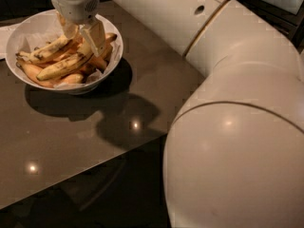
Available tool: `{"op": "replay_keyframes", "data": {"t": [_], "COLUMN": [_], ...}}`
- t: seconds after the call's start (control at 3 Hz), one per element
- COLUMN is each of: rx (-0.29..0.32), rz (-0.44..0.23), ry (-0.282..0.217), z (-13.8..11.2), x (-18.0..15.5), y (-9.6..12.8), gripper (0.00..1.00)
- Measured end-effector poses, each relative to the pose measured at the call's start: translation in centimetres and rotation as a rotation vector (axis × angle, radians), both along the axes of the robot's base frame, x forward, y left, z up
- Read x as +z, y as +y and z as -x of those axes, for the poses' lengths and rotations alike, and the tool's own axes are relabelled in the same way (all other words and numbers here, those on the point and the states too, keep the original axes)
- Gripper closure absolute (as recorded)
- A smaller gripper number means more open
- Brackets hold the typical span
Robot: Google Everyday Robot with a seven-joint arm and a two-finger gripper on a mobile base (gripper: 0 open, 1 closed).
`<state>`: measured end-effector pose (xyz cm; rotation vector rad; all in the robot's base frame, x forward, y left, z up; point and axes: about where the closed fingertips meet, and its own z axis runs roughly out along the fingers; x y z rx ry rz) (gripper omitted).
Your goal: Pick banana from white bowl
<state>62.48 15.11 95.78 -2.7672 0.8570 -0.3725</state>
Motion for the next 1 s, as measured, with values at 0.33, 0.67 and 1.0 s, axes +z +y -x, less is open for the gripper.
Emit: {"op": "replay_keyframes", "data": {"t": [0.33,0.67,1.0], "rx": [-0.012,-0.024,-0.03], "rz": [0.004,0.01,0.018], "ry": [0.024,0.037,0.05], "z": [0.3,0.2,0.2], "x": [-0.8,-1.4,-2.0], "y": [-0.3,-0.7,-0.8], "gripper": [0.41,0.42,0.43]}}
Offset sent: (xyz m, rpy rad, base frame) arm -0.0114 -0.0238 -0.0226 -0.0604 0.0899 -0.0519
